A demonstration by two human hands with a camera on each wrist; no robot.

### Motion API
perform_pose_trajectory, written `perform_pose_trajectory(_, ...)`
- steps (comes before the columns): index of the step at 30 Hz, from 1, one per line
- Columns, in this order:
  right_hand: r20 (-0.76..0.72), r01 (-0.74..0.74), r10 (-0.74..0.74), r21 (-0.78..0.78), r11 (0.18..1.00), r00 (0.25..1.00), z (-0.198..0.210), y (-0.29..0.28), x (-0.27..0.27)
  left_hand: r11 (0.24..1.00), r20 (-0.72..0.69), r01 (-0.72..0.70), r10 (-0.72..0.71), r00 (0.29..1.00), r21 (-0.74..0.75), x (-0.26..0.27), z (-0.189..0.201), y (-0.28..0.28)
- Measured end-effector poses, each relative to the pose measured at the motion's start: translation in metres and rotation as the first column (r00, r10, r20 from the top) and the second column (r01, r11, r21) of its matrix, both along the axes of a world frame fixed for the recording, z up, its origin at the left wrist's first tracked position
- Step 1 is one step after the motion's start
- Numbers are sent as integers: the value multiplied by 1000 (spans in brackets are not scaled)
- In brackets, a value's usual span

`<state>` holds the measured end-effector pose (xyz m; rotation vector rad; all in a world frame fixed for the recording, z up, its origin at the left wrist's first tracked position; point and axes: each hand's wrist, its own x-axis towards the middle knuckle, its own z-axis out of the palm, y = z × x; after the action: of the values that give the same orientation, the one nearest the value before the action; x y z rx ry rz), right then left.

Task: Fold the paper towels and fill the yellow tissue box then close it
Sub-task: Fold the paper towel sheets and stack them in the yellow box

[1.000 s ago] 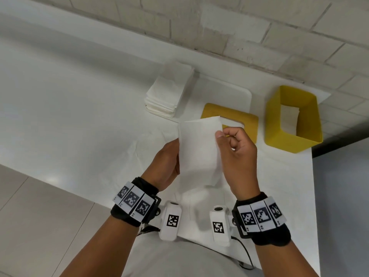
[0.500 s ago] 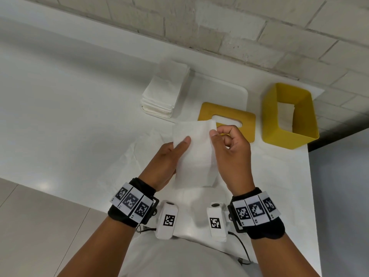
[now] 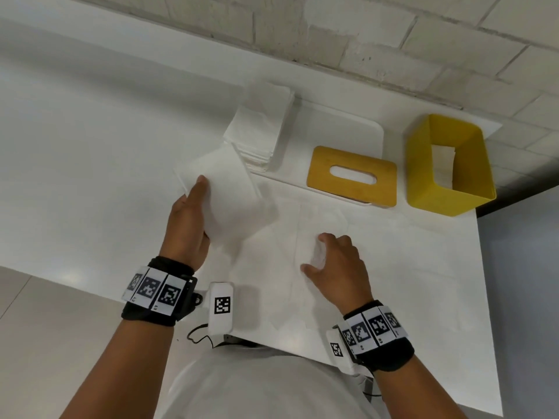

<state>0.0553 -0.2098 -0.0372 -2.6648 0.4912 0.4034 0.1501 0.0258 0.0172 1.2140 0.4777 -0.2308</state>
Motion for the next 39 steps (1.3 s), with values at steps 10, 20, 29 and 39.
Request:
perform_pose_trajectory(10, 2, 259, -266, 224, 940, 964, -1, 12, 8, 988, -9, 155, -155, 988, 18, -9, -8, 10)
perform_pose_trajectory(20, 44, 359, -479, 604, 712, 877, -2, 12, 13, 955, -21, 269, -268, 963, 124, -15, -10, 3)
perform_pose_trajectory(29, -25, 359, -524, 756, 547, 851, 9, -20, 9, 955, -15, 263, -263, 965, 138, -20, -4, -19)
perform_pose_trajectory(39, -55, 338, -470, 768, 543, 881, 7, -51, 12, 952, 1, 263, -267, 964, 153, -31, -2, -54)
